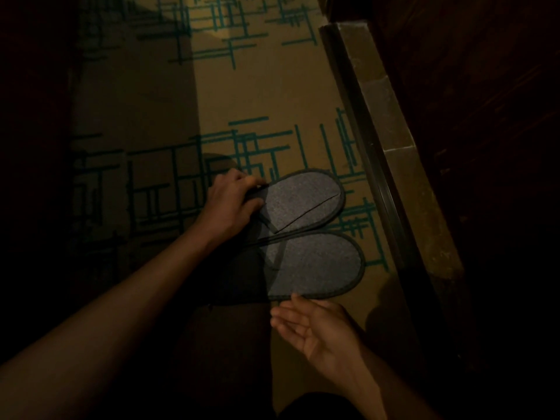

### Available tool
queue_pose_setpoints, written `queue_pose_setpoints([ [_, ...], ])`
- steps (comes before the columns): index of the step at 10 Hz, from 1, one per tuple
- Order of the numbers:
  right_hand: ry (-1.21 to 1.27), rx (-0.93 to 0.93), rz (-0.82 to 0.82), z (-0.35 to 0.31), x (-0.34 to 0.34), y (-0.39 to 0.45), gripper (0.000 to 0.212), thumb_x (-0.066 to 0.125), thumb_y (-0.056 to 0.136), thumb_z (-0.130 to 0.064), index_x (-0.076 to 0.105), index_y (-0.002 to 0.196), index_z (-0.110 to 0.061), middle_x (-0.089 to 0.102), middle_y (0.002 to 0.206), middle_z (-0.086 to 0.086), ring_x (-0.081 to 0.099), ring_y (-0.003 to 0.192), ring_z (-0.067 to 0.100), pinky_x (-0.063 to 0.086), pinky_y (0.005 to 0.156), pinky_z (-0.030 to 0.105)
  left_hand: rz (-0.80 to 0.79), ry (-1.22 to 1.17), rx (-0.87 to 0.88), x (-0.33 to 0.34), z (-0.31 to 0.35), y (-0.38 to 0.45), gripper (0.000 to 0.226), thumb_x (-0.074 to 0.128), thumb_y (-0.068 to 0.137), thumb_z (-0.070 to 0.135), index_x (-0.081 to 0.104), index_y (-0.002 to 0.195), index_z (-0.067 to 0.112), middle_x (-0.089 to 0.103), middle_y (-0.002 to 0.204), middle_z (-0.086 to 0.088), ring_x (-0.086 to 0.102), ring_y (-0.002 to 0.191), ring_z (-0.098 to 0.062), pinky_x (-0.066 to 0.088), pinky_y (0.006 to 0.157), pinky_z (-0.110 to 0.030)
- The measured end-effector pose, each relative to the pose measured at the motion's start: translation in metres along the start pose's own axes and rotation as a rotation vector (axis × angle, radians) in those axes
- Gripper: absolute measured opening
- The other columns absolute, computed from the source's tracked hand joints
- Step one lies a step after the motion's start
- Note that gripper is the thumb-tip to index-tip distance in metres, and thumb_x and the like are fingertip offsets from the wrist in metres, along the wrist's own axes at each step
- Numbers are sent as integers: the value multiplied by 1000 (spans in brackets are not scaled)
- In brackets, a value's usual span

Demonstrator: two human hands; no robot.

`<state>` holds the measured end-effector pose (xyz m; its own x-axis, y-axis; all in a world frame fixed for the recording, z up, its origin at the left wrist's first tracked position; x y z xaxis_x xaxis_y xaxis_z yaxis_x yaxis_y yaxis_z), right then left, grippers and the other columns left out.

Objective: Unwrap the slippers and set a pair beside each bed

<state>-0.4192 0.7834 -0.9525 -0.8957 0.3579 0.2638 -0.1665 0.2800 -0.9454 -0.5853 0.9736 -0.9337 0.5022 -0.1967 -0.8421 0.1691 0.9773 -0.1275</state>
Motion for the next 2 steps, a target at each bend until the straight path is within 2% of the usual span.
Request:
queue_pose_setpoints([
  [1, -75, 9, -6, -2, -2, -15, 13, 59, 94, -10, 64, 93, 1, 74, 68, 13, 70, 62, 23, 57, 50, 27, 58, -80, -112, -12, -9, -25, 40, 65, 83, 23, 64, 122, 14, 59, 112, -17, 52, 108, -36, 38, 96, -38],
  [2, -273, -73, 45, -20, -8, -55, 11, 56, 95, -10, 64, 91, -5, 72, 73, 10, 67, 64, 22, 54, 58, 28, 143, -170, -320, -34, -16, -75, 38, 69, 83, 11, 64, 121, 8, 59, 115, -21, 54, 111, -36, 37, 97, -32],
])
Point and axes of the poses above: each hand's wrist, its own y-axis towards the middle knuckle, its own x-axis out of the palm, z = x × y, the point moved 6 cm from there along y, towards the middle knuckle
